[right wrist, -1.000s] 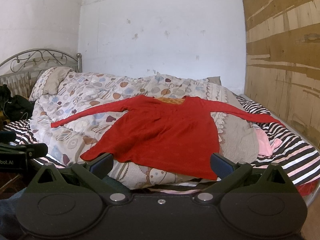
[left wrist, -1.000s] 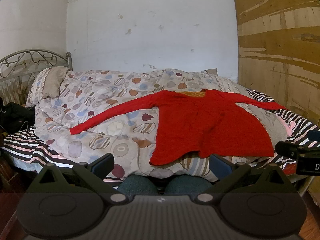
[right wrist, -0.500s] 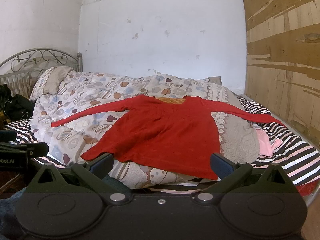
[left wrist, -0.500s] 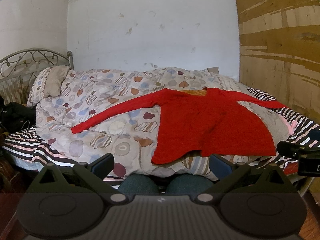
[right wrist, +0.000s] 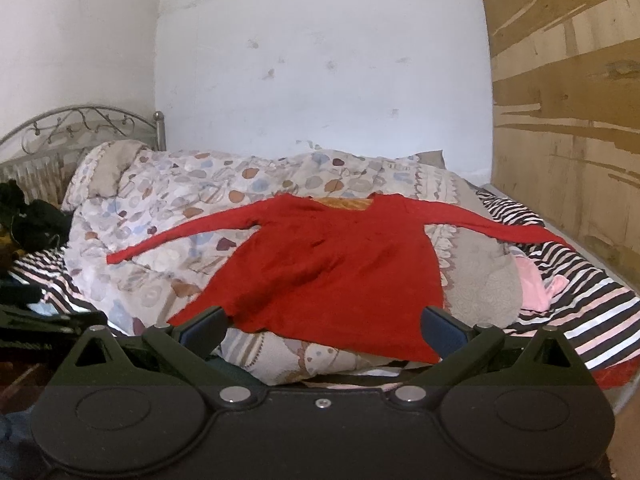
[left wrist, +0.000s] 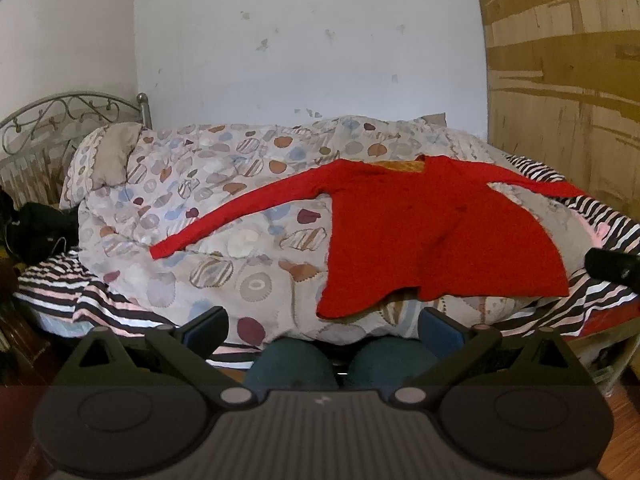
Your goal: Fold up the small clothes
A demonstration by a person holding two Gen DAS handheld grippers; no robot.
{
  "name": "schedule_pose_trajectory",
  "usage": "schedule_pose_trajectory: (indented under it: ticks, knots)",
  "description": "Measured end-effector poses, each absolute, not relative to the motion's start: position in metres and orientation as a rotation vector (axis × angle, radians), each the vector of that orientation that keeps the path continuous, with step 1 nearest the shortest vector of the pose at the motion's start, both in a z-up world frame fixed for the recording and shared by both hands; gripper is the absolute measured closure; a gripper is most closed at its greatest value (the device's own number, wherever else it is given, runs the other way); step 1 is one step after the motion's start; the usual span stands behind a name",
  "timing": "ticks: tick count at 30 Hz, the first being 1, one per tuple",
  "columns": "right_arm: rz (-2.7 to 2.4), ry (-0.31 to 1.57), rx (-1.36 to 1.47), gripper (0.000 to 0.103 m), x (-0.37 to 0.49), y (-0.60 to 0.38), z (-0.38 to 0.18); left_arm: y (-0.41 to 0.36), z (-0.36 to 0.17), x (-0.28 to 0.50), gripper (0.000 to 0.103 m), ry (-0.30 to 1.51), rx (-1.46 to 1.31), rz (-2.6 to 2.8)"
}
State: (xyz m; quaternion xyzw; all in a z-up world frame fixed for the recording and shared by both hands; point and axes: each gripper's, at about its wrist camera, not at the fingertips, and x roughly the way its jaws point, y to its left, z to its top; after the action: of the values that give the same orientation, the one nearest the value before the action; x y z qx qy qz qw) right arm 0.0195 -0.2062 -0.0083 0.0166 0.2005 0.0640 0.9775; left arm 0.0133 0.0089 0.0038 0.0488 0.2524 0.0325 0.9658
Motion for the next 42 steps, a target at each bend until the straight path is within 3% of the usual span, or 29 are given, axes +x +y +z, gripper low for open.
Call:
schedule_pose_trajectory:
  ticks: [5, 25, 42]
  knots:
    - [0.152, 0.461, 0.126, 0.000, 0.033, -0.220, -0.001, 0.021, 0.016, 0.032, 0.000, 0.505, 0.095, 0.093]
    - [-0.046, 0.593, 0.003, 0.000, 0.138, -0.237, -0.006, 0.062, 0.034, 0.175, 0.000, 0.523, 0.150, 0.228]
    - [-0.290, 0.559, 0.167, 0.000, 0.245, -0.303, -0.022, 0.014, 0.024, 0.337, 0.000, 0.575, 0.181, 0.072]
